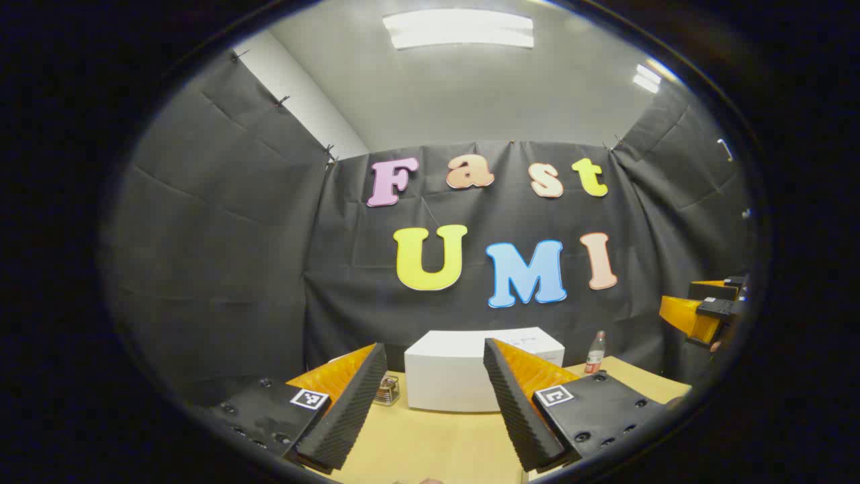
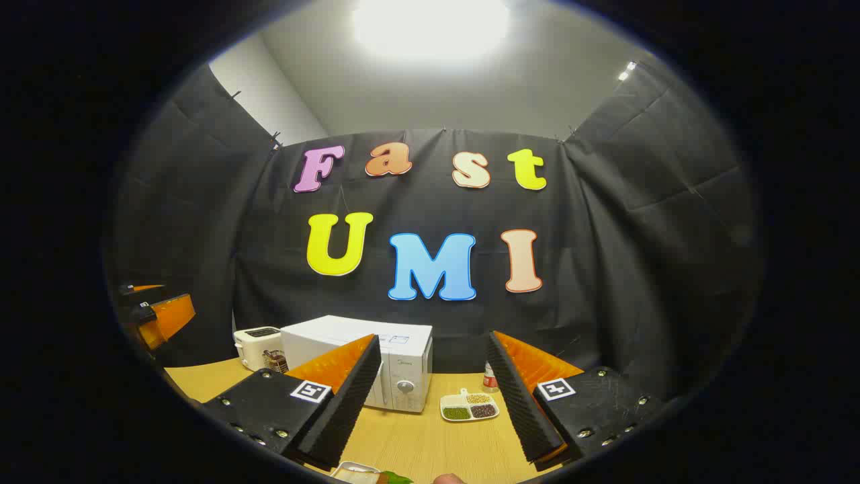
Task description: Open the microwave oven with the left hand, put the food in, and close the microwave oven.
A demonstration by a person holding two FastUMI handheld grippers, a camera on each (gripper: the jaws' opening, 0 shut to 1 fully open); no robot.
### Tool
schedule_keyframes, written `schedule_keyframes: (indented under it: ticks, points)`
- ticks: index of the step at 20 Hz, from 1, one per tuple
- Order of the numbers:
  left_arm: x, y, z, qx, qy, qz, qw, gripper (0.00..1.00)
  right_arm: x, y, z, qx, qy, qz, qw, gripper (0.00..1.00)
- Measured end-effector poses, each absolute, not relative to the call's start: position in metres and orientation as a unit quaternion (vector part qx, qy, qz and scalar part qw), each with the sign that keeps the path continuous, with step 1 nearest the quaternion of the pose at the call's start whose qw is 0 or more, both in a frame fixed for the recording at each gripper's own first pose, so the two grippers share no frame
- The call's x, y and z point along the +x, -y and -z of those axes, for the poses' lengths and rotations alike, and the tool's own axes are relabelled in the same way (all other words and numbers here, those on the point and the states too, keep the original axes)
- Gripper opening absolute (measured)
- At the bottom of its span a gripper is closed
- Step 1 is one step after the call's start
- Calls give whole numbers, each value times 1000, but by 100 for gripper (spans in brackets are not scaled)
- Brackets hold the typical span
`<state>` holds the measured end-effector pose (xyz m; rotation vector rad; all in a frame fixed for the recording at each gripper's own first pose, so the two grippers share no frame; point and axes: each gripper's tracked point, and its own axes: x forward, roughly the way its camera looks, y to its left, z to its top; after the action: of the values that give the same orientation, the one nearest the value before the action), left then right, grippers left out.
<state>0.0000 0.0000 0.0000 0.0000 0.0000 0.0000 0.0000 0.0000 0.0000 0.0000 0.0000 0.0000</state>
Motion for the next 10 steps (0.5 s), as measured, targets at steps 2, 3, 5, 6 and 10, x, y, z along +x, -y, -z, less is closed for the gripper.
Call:
schedule_keyframes:
  ticks: [2,3,5,6,10]
  points:
    - [0,7,6,1,-6,5,1000,97,-3,4,3,0,-1,4,1000,95]
    - [0,10,7,3,-8,7,1000,97,-4,7,6,0,-4,6,1000,96]
    - [1,17,7,4,-8,11,1000,97,-4,14,11,6,-10,10,1000,96]
    - [1,22,7,2,-7,15,1000,97,-4,16,12,8,-11,11,1000,96]
    - [3,36,7,-2,-8,17,1000,97,-7,27,13,8,-6,9,1000,96]
